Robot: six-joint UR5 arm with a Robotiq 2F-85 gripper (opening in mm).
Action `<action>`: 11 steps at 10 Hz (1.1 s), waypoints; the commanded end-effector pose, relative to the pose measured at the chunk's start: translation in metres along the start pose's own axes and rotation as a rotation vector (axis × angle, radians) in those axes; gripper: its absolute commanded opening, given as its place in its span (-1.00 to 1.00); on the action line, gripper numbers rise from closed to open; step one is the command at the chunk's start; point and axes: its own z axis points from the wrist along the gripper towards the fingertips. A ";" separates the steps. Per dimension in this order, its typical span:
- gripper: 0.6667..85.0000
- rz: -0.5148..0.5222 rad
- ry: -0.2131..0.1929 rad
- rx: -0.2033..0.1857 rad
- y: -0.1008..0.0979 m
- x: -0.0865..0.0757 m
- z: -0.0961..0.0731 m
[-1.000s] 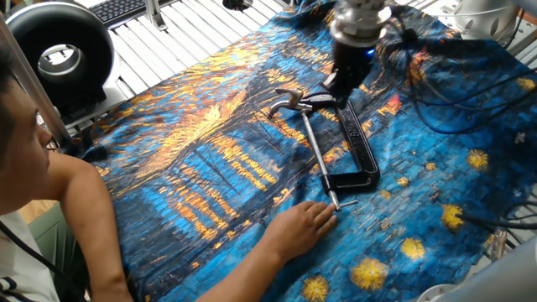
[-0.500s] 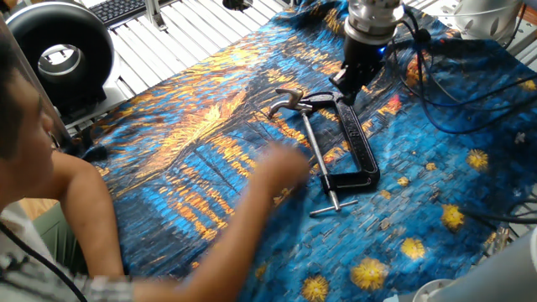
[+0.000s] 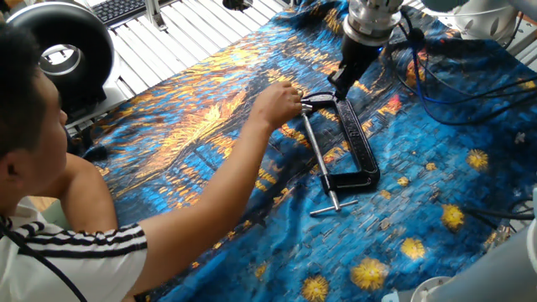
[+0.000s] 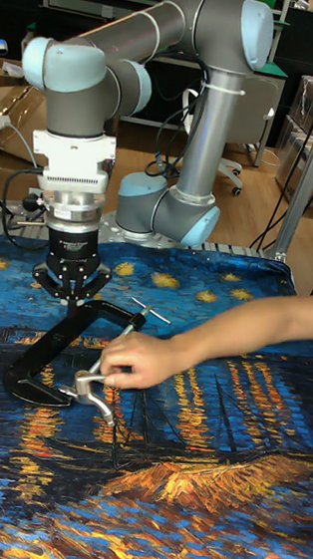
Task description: Turn off the water tap
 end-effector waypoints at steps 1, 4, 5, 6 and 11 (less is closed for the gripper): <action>-0.98 0.080 0.070 0.034 0.020 0.011 -0.046; -0.98 0.305 0.120 0.001 0.082 0.004 -0.078; -0.98 0.388 0.122 -0.020 0.103 -0.004 -0.080; -0.98 0.413 0.127 -0.027 0.108 -0.005 -0.080; -0.98 0.303 0.149 -0.013 0.092 0.005 -0.069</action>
